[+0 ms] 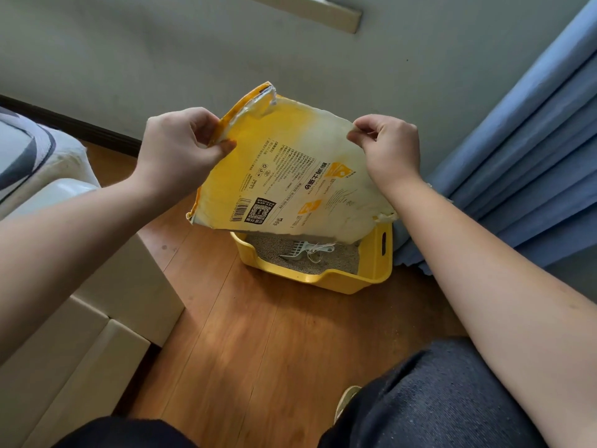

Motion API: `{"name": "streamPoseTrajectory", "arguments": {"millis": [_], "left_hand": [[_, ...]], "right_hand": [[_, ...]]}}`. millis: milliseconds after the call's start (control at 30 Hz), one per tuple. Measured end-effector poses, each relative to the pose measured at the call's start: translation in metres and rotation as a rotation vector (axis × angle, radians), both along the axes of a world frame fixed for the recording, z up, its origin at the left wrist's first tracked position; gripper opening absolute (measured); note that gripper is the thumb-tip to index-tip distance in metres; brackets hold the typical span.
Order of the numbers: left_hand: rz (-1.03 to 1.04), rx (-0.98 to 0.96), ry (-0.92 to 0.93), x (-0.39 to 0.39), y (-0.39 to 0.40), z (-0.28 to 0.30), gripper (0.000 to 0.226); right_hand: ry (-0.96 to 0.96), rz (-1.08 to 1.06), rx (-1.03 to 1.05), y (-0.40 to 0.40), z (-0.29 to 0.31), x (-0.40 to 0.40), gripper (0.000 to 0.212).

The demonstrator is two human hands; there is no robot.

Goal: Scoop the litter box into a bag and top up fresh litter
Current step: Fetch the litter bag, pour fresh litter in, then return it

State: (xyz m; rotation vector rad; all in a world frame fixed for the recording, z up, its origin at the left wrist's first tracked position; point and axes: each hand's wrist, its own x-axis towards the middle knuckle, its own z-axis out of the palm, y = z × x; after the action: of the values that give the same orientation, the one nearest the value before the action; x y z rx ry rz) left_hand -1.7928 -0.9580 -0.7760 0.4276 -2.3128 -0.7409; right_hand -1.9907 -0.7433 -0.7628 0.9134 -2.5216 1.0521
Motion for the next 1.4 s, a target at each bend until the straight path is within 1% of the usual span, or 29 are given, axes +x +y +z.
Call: {"name": "streamPoseTrajectory", "arguments": {"millis": [300, 633, 833, 1000, 1200, 1400], "left_hand": [[-0.046, -0.019, 0.006, 0.002, 0.006, 0.002, 0.026], [0.027, -0.008, 0.047, 0.0, 0.001, 0.006, 0.025], [0.016, -0.036, 0.036, 0.002, 0.004, 0.003, 0.026], [-0.012, -0.127, 0.008, 0.002, 0.01, -0.003, 0.025], [-0.054, -0.134, -0.021, 0.002, 0.017, -0.012, 0.023], [-0.045, -0.112, -0.005, 0.001, 0.013, -0.011, 0.025]], "right_hand": [[-0.08, 0.023, 0.05, 0.017, -0.002, 0.007, 0.006], [-0.147, 0.082, 0.042, 0.021, -0.008, 0.018, 0.004], [-0.12, 0.061, 0.045, 0.024, -0.007, 0.019, 0.004], [-0.064, 0.004, 0.015, 0.023, -0.007, 0.012, 0.006], [-0.075, -0.039, -0.005, 0.015, -0.012, 0.004, 0.006], [-0.088, -0.041, -0.034, 0.007, -0.012, 0.003, 0.006]]}}
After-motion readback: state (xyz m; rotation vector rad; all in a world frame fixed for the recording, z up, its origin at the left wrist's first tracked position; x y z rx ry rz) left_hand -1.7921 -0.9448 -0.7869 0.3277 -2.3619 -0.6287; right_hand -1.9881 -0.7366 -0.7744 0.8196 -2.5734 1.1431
